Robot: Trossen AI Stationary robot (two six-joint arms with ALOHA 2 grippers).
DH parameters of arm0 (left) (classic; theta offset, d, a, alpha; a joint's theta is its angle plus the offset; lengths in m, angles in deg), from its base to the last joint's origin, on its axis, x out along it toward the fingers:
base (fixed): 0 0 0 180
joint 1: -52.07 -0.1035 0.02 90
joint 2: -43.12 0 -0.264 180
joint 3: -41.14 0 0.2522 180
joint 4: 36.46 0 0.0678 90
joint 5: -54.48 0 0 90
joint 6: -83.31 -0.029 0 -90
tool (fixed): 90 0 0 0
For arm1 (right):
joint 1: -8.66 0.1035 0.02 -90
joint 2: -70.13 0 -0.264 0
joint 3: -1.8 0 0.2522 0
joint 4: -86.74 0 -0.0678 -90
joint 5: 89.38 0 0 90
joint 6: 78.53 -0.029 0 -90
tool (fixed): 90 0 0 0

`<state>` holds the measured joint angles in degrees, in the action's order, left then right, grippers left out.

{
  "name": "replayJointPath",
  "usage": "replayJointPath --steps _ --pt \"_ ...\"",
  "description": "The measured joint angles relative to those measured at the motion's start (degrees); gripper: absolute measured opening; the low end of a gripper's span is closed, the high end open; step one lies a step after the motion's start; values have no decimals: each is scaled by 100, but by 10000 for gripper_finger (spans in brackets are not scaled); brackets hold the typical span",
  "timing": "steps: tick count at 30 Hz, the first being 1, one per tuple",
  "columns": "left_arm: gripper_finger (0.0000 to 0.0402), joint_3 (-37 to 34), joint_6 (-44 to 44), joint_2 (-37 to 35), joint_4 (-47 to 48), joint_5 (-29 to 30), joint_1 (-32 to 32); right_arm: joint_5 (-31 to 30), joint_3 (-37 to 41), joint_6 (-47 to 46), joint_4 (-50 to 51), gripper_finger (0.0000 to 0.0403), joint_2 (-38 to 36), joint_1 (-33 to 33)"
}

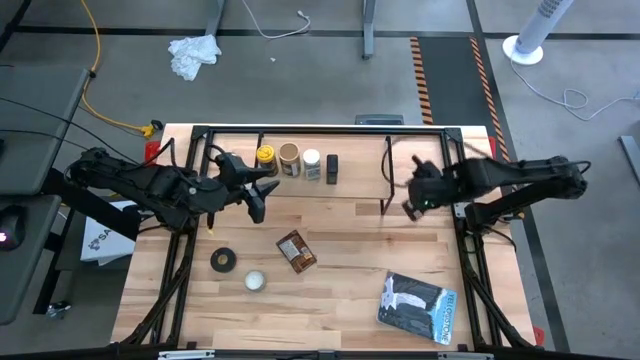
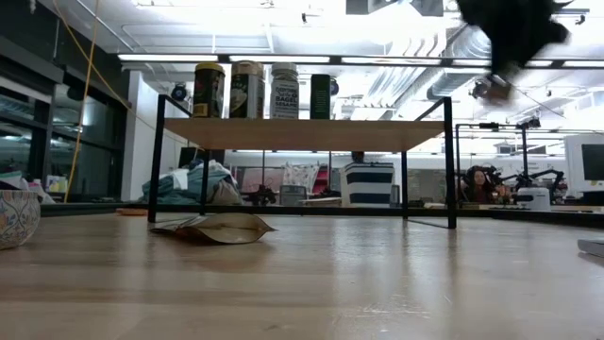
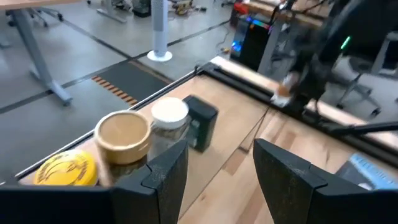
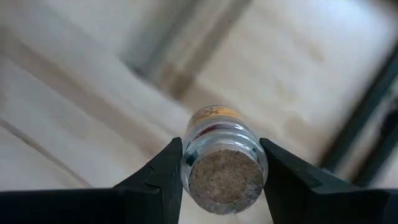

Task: Shelf spices
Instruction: Put the brown seasoning bottle on the shelf

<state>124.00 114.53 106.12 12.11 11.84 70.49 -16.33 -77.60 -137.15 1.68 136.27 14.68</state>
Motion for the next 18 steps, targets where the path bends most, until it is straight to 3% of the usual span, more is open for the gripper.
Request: replayJointPath --steps 6,13,18 --pt "179 0 309 -2 500 34 0 -771 -1538 772 -450 159 740 -313" --pt "179 0 311 0 508 34 0 -574 -3004 2641 -526 159 2363 -875" --pt "179 0 311 -1 525 30 0 -274 -3588 3574 -519 159 3322 -1170"
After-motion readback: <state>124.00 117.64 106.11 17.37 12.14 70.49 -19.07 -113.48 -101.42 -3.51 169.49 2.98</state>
